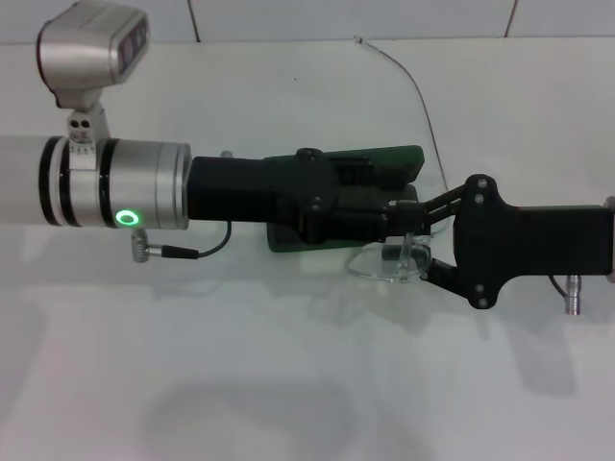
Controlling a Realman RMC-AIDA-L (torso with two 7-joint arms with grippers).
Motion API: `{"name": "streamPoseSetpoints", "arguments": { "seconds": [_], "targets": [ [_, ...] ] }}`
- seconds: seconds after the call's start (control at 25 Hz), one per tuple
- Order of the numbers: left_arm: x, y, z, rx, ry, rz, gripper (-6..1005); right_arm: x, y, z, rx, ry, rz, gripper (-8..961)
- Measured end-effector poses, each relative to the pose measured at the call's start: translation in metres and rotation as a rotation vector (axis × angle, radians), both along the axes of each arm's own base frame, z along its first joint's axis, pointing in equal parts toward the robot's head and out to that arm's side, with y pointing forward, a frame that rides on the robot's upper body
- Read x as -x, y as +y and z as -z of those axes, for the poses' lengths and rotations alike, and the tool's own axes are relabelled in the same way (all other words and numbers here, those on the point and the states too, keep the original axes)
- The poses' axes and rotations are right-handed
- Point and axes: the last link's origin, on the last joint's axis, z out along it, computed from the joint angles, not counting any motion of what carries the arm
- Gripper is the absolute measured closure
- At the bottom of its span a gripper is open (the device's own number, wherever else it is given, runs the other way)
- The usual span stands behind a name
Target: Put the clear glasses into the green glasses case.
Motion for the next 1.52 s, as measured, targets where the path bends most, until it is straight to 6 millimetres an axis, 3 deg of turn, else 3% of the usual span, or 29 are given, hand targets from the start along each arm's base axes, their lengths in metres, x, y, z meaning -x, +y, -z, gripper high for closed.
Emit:
{"name": "streamPoseSetpoints", "arguments": {
  "seconds": [0.2, 0.36, 0.6, 0.8, 1.04, 1.36, 1.52],
  "targets": [
    [0.001, 0.002, -0.005, -0.014, -0.015, -0.006, 291, -0.001, 0.000, 0.000, -0.001, 0.000, 0.001, 834],
    [0.006, 0.003, -0.021, -0.080, -0.088, -0.017, 291, -0.001, -0.002, 0.000, 0.003, 0.003, 0.000, 834],
    [0.042, 0.004, -0.041, -0.281, -0.027, 0.006, 291, 0.007, -0.018, -0.006, 0.096, 0.073, -0.075, 835],
    [0.058, -0.005, -0.026, -0.496, 0.024, 0.127, 292, 0.026, -0.031, -0.011, 0.246, 0.204, -0.135, 835],
    [0.046, -0.016, -0.001, -0.615, -0.007, 0.279, 292, 0.054, -0.016, -0.005, 0.483, 0.272, 0.027, 835],
    [0.036, -0.024, 0.009, -0.878, -0.089, 0.363, 292, 0.062, -0.004, 0.006, 0.638, 0.233, 0.223, 834],
    [0.037, -0.026, 0.009, -0.919, -0.092, 0.375, 292, 0.060, -0.002, 0.009, 0.647, 0.217, 0.271, 835]
  ]
}}
